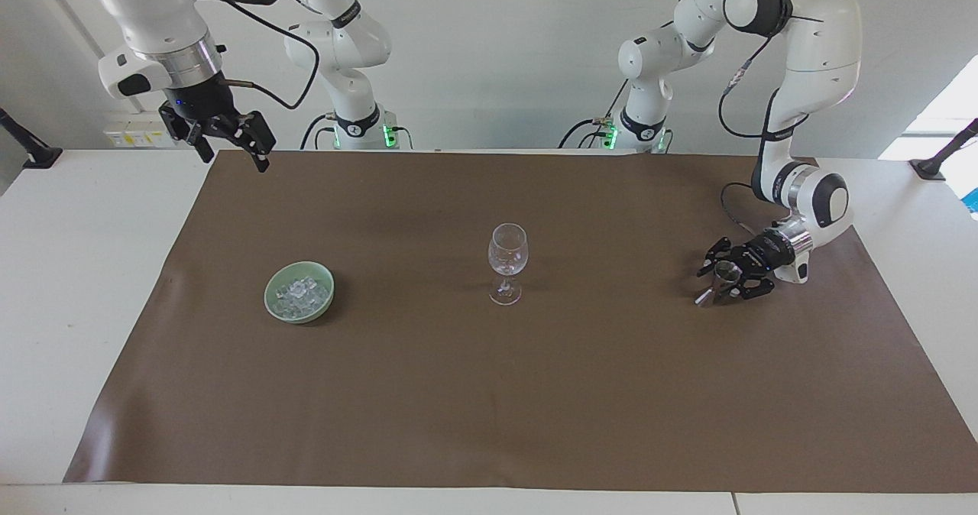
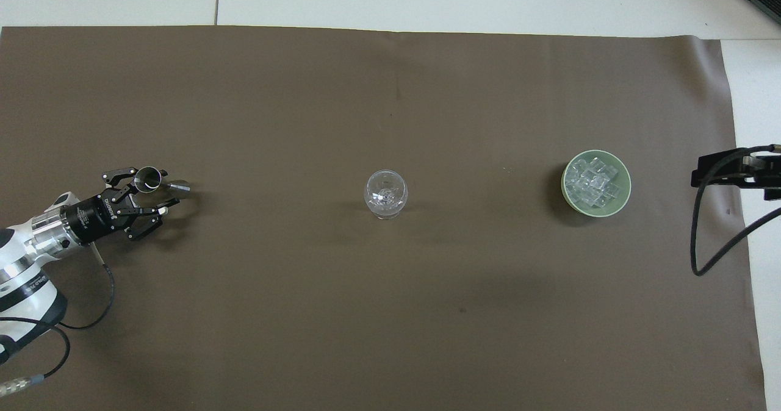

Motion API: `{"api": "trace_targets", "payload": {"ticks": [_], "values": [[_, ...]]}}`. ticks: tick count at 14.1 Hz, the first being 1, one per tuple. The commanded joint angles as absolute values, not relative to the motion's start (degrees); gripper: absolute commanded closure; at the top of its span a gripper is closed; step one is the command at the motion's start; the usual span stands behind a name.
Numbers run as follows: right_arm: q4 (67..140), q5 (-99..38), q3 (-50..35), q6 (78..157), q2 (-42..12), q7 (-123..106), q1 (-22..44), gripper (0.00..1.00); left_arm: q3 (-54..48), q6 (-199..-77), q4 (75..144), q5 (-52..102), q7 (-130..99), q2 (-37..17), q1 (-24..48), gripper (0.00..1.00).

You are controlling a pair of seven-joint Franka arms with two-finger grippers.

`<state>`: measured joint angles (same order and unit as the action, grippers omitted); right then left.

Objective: Pour wine and add ice with both arms
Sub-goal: 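Close the left gripper around the silver jigger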

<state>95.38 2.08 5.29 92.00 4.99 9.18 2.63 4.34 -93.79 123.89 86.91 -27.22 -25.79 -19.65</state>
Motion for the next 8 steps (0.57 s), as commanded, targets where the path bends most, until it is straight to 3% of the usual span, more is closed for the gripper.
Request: {"api": "trace_targets", "payload": {"ticks": [1,8], "values": [[94.83,1.14,4.92,90.88,4.92,7.56,2.02,0.00,5.10,-93.60,125.68,88.42,-26.37,-24.43,-18.72,0.42],[94.75,1.05,4.92,90.88,4.92,7.56,2.02,0.00,5.27,-93.95,126.04,88.42,-26.37,-24.43,-18.99,0.44]]}}
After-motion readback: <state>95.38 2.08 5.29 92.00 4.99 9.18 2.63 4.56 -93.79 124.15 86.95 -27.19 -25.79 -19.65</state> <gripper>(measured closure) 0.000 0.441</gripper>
